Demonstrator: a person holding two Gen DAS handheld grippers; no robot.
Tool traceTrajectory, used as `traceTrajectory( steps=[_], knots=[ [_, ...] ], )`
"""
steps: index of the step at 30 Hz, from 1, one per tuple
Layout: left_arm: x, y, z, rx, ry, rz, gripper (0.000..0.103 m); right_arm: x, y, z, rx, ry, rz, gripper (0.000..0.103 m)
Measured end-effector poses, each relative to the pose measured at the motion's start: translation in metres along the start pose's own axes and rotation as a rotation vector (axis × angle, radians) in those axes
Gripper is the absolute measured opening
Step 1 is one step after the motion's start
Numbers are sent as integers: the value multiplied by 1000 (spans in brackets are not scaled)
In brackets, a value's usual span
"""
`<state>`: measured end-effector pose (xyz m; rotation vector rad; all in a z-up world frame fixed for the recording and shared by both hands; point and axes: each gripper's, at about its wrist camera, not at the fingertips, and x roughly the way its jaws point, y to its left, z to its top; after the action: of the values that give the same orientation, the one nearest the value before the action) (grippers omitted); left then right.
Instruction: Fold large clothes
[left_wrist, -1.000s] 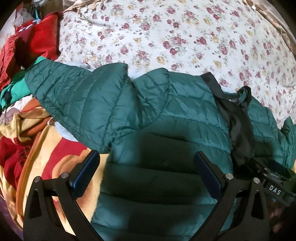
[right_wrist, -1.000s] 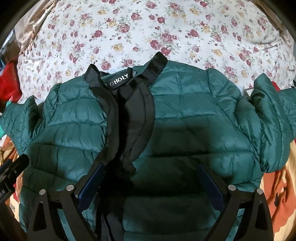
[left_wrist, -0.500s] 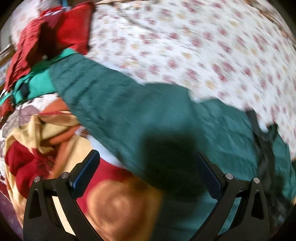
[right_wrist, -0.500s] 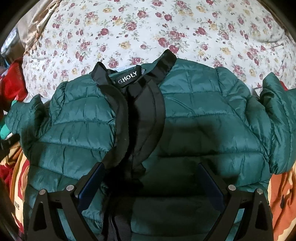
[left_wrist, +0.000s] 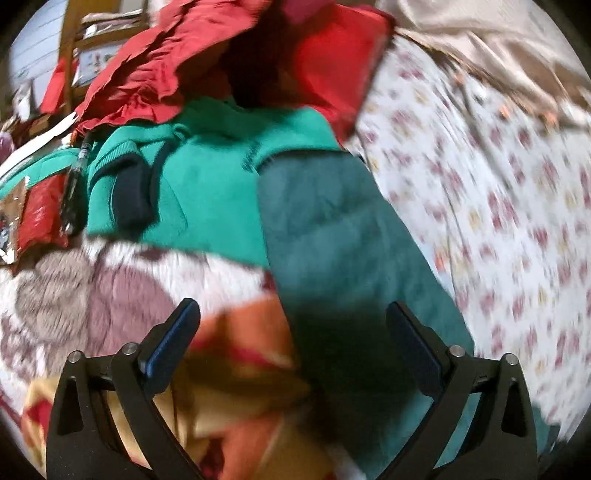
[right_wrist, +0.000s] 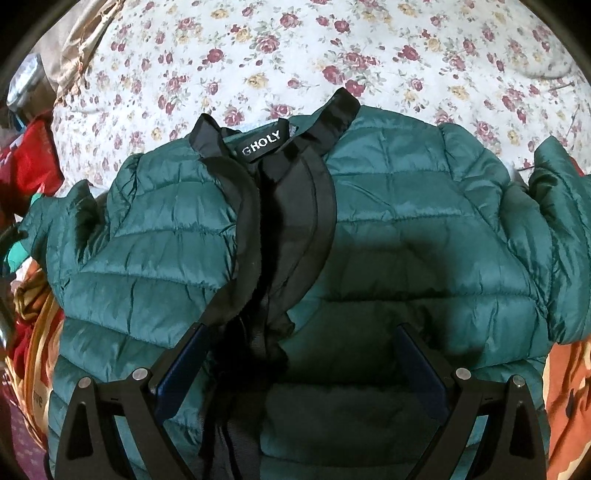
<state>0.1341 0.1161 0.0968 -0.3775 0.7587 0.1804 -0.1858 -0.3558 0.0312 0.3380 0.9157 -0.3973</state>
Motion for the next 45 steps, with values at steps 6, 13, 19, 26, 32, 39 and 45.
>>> traceTrajectory(
  steps=[6, 13, 19, 26, 32, 39, 45],
  knots=[
    [44, 1, 18, -31, 87, -26, 61, 3, 0, 0, -2, 11, 0, 98],
    [38, -3, 22, 9, 101, -111, 15, 9, 6, 0, -31, 25, -12, 98],
    [-30, -16, 19, 111, 22, -212, 8, 4, 4, 1, -20, 19, 10, 98],
    [-112, -50, -6, 273, -44, -343, 8, -7, 4, -3, -37, 9, 17, 98],
    [-159, -110, -63, 457, -10, -405, 8, -16, -7, -4, -29, 5, 13, 98],
    [-184, -177, -144, 617, 34, -454, 8, -37, -31, -3, -16, -23, -14, 98],
    [-203, -216, -200, 703, 71, -516, 8, -46, -54, -2, 1, -34, -43, 98]
  ],
)
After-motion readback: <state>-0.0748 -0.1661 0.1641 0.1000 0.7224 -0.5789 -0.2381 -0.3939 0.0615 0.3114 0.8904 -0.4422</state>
